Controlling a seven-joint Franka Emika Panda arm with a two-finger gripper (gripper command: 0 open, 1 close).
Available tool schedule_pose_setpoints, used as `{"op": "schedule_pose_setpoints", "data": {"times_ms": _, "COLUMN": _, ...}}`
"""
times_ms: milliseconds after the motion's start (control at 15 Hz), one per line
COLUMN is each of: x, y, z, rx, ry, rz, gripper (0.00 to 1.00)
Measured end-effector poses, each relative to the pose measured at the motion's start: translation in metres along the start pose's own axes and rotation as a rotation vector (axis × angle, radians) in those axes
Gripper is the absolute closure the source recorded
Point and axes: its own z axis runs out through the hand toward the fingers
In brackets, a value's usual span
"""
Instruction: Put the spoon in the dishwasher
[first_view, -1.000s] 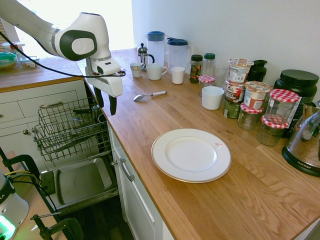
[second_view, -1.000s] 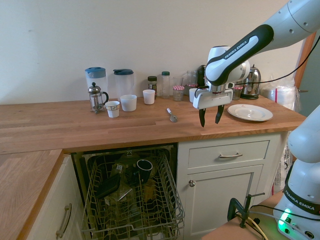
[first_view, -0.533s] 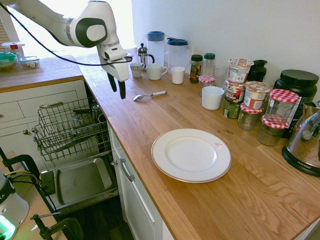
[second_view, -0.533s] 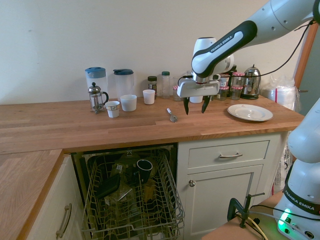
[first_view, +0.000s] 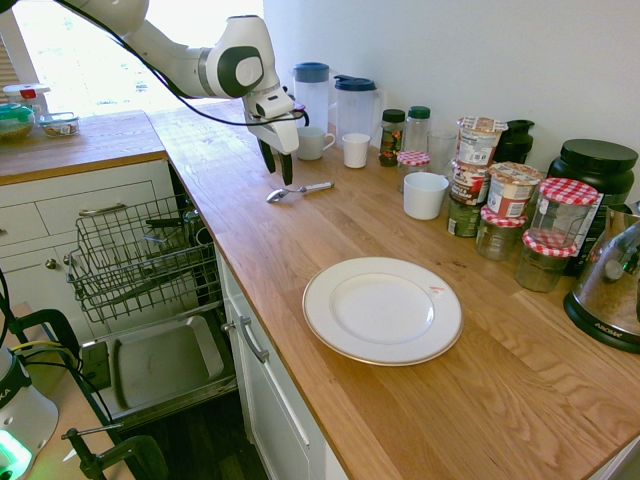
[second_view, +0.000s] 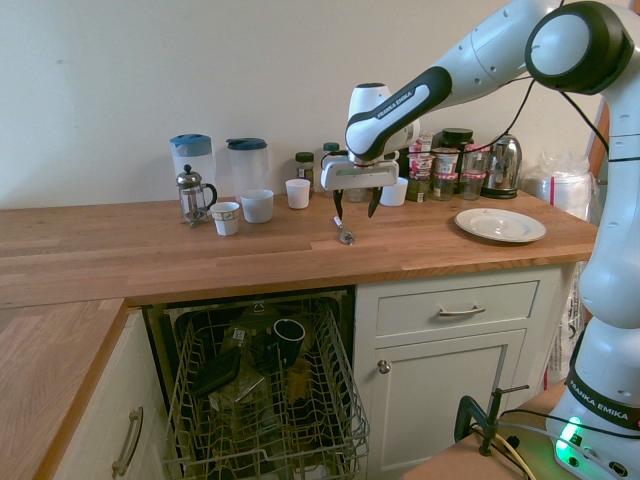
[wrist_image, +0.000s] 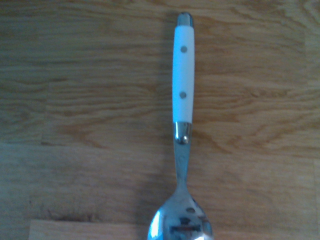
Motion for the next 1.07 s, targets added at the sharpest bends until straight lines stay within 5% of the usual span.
{"op": "schedule_pose_setpoints", "data": {"times_ms": 667, "x": 0.013, "y": -0.040, "z": 0.061, "rx": -0.062, "ry": -0.042, "rz": 0.027, "gripper": 0.00}}
{"op": "schedule_pose_setpoints", "data": {"times_ms": 733, "x": 0.013, "y": -0.040, "z": 0.063, "rx": -0.062, "ry": -0.047, "rz": 0.029, "gripper": 1.00}}
{"op": "schedule_pose_setpoints", "data": {"times_ms": 1067, "x": 0.010, "y": -0.039, "z": 0.065, "rx": -0.064, "ry": -0.062, "rz": 0.026, "gripper": 1.00}}
